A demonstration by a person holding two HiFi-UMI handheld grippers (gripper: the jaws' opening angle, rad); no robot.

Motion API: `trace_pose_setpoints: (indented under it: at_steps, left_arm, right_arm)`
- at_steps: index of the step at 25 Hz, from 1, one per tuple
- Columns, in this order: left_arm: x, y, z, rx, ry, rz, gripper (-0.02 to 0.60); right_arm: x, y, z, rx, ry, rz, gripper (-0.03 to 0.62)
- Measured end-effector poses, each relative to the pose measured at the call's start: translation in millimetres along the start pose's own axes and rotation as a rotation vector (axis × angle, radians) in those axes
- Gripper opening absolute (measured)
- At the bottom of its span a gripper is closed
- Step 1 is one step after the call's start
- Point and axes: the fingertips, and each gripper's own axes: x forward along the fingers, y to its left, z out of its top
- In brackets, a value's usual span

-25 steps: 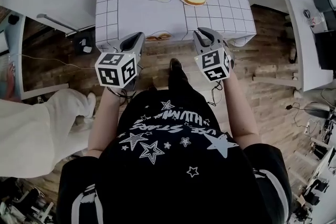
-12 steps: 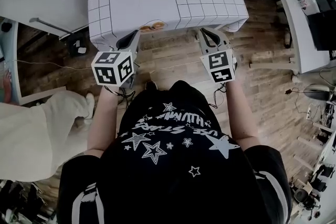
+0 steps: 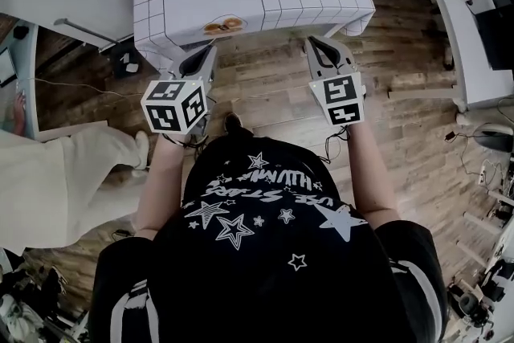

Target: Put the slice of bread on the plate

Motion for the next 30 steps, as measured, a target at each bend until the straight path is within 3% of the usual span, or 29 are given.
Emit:
trace_pose_setpoints:
  at_steps: [7,14,19,30]
  left_arm:
    - [-13,-37,-18,0.012,0.006,0.015,0.008]
    - [-35,-73,-35,0.022,-0.018,0.046,0.008]
    - [-59,-84,-59,0.022,0.020,0.071,0.008]
    - [-64,-94,-49,0.059,-0.009,-0.003,0.008]
  right_arm:
    - [-35,5,-9,0.048,-0.046,0.024,0.014]
    - [-58,31,6,0.074,-0.153,0.124,0.014]
    - [-68,55,8,0.084,-0.179,0.177,0.014]
    - [-83,66,28,0.108,-0.213,0.140,0.014]
